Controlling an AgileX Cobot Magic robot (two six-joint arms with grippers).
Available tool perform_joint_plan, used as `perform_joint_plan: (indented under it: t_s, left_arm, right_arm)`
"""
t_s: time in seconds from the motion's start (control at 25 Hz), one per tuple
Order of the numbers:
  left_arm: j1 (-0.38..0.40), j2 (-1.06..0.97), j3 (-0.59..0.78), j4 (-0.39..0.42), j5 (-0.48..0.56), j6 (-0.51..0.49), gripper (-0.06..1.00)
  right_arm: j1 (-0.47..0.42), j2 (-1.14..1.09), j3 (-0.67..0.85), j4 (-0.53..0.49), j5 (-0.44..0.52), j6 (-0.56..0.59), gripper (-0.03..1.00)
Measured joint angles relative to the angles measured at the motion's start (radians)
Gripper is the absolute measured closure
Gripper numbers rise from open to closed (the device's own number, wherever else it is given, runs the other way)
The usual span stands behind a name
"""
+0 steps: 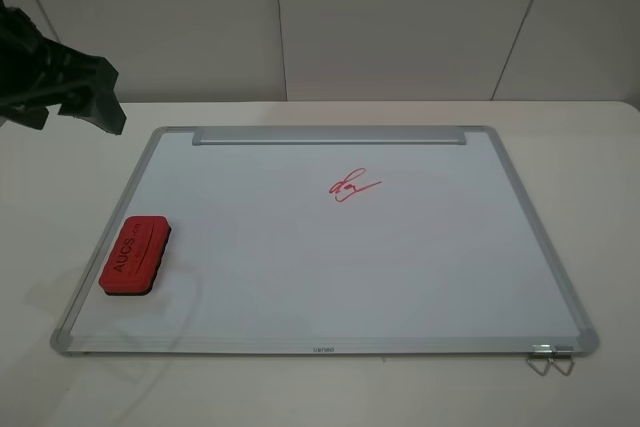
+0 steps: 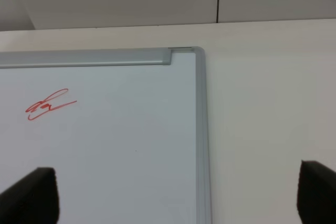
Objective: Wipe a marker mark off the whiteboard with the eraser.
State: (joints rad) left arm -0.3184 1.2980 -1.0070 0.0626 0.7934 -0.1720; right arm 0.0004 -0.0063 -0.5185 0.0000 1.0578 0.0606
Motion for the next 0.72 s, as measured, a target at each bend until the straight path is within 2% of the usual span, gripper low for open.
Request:
perform_joint_plan:
  t_s: [0.32, 0.56, 0.72]
  left_arm:
    - [0.0, -0.417, 0.071, 0.003, 0.093, 0.023, 0.19]
    - [0.0, -0.758, 0.137, 0.003, 0.204, 0.06, 0.19]
    - [0.0, -0.898, 0.179, 0.003, 0.275, 0.065, 0.19]
  right_arm:
    - [0.0, 0.0, 0.0, 0.0, 0.0, 0.0, 0.14]
    - [0.0, 0.0, 0.0, -0.006, 0.0, 0.0, 0.14]
    - [0.0, 0.0, 0.0, -0.006, 0.0, 0.0, 0.14]
